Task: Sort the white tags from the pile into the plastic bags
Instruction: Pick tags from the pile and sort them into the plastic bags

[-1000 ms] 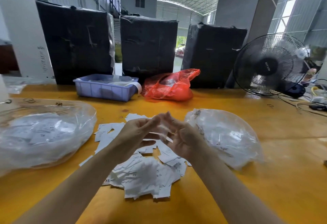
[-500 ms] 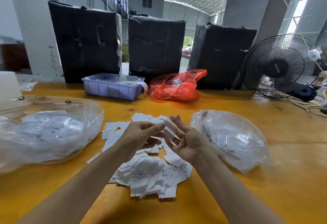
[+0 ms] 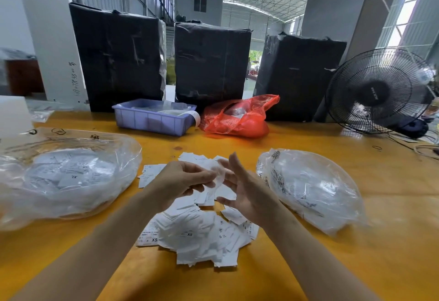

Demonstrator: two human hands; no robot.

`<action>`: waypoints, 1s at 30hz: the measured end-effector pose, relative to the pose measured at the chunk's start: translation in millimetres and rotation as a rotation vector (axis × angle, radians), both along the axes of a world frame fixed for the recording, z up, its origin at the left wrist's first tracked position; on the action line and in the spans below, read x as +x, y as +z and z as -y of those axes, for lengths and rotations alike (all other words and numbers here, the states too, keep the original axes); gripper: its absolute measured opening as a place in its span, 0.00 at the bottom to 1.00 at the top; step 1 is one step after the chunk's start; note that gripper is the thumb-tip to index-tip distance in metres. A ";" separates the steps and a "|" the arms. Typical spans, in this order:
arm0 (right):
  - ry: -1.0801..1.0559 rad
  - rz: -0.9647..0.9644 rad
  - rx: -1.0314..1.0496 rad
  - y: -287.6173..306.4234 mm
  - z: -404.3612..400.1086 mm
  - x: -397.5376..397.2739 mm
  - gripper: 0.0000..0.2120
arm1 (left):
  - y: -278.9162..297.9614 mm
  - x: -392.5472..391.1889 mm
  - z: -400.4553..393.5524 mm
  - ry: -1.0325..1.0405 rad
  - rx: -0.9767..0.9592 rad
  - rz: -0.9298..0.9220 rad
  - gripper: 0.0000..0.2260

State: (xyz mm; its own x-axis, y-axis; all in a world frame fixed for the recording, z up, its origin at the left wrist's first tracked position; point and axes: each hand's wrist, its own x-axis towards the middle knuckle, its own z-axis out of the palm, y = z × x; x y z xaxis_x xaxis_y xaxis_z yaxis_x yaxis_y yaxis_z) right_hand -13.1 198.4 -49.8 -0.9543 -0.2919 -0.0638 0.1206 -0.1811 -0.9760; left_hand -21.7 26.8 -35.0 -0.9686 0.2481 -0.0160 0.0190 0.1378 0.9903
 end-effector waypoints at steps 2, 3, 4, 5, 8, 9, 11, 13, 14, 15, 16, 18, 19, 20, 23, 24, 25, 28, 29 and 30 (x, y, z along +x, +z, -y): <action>0.046 -0.047 0.045 -0.4 -1.4 -0.3 0.26 | 3.6 0.6 3.3 -0.060 -0.050 -0.009 0.11; 0.042 -0.055 0.068 -0.8 -3.2 -1.0 0.23 | 4.5 0.8 4.6 -0.084 -0.069 -0.014 0.12; 0.023 -0.056 0.088 -1.1 -5.0 -2.0 0.21 | 4.6 0.5 6.0 -0.095 -0.077 -0.017 0.12; 0.000 -0.054 0.104 -1.2 -6.7 -2.7 0.19 | 4.3 -0.4 6.6 -0.089 -0.077 -0.017 0.12; -0.070 -0.086 0.135 -1.4 -7.5 -1.7 0.10 | 0.3 -4.2 4.3 0.030 0.008 0.009 0.09; -0.099 -0.115 0.141 -2.3 -6.7 -1.6 0.09 | -1.2 -4.8 2.1 0.068 0.057 0.026 0.09; -0.148 -0.178 0.159 -2.9 -3.6 -0.8 0.06 | -3.2 -4.1 -3.5 0.092 0.116 0.042 0.09; -0.164 -0.224 0.198 -0.8 -2.2 -0.5 0.06 | -4.2 -2.3 -8.9 0.093 0.150 0.024 0.08; -0.174 -0.258 0.249 0.9 -3.4 -1.2 0.06 | -4.5 -2.2 -10.5 0.111 0.173 0.010 0.06; -0.190 -0.307 0.335 2.0 -6.8 -2.8 0.06 | -4.1 -2.7 -11.2 0.133 0.200 0.002 0.05; -0.207 -0.370 0.458 2.3 -12.1 -5.5 0.05 | -3.8 -3.4 -10.9 0.151 0.224 0.003 0.04; -0.216 -0.478 0.750 -0.3 -24.7 -11.8 0.06 | -3.5 -4.6 -8.4 0.169 0.255 0.020 0.03; -0.216 -0.506 0.872 -3.5 -30.9 -15.0 0.06 | -4.1 -5.2 -6.8 0.181 0.255 0.026 0.02; -0.224 -0.522 0.959 -7.2 -36.1 -17.5 0.06 | -5.2 -6.0 -4.9 0.200 0.247 0.028 0.02; -0.276 -0.572 1.123 -18.9 -42.8 -21.2 0.08 | -8.3 -8.8 -1.2 0.264 0.241 0.003 0.03; -0.284 -0.588 1.175 -21.8 -42.0 -21.5 0.09 | -9.2 -9.6 -0.5 0.280 0.241 -0.010 0.04; -0.291 -0.597 1.215 -24.3 -40.7 -21.4 0.10 | -10.0 -10.1 -0.1 0.294 0.236 -0.023 0.05; -0.325 -0.602 1.324 -25.4 -40.0 -23.5 0.19 | -11.8 -10.7 0.0 0.330 0.173 -0.064 0.07; -0.344 -0.582 1.350 -24.5 -42.0 -24.7 0.22 | -12.3 -10.8 0.1 0.343 0.148 -0.076 0.08; -0.354 -0.557 1.368 -23.4 -44.9 -26.0 0.25 | -12.6 -10.9 0.4 0.356 0.130 -0.086 0.09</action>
